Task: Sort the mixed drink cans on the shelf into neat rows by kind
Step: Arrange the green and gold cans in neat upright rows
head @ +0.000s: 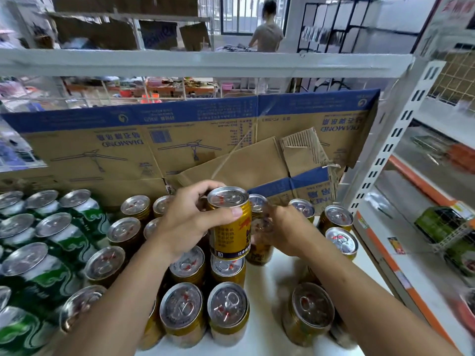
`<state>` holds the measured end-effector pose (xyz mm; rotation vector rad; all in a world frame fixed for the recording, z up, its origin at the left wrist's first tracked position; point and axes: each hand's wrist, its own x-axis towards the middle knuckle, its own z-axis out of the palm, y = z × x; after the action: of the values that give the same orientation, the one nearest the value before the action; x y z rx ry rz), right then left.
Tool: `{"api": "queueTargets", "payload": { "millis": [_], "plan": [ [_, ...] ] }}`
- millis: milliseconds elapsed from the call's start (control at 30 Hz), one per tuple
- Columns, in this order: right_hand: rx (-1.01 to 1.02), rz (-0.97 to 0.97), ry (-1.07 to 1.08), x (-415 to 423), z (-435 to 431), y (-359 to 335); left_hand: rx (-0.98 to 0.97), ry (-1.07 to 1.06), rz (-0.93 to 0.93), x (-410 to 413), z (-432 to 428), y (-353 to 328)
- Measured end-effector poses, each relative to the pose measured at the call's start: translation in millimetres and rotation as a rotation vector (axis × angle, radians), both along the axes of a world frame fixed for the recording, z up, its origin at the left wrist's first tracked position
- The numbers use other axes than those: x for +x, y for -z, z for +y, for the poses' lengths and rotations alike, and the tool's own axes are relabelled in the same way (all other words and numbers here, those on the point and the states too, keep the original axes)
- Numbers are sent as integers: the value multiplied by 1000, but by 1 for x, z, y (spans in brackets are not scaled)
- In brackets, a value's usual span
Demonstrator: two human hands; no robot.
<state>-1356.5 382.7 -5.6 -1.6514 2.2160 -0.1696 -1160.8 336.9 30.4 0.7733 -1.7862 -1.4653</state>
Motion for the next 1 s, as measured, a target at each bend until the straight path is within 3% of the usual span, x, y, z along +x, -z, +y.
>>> {"api": "queueTargets", "payload": {
  "millis": [133, 233, 300, 433, 567, 667, 767, 867, 1000],
  "plan": [
    [-172, -108, 5, -5, 17, -7, 19, 44, 8, 0, 4, 2],
    [-297, -472, -140, -1, 35, -28, 41, 88, 36, -2, 9, 4],
    [-306, -618, -197, 5, 46, -38, 74, 79, 50, -5, 10, 6],
    [-433, -668, -159, 13, 58, -47, 196, 116, 117, -10, 15, 8],
    [-436, -622, -148, 18, 65, -57, 186, 114, 124, -15, 21, 11],
    [-388, -422, -64, 17, 69, -58, -13, 50, -86, -8, 20, 15],
    [-307, -217, -1, 12, 69, -52, -358, 23, -539, 7, 17, 21],
    [-177, -132, 21, 7, 67, -36, -494, 119, -895, 13, 22, 30],
    [-119, -87, 8, 9, 63, -14, -469, 116, -969, 12, 30, 35]
  ]
}}
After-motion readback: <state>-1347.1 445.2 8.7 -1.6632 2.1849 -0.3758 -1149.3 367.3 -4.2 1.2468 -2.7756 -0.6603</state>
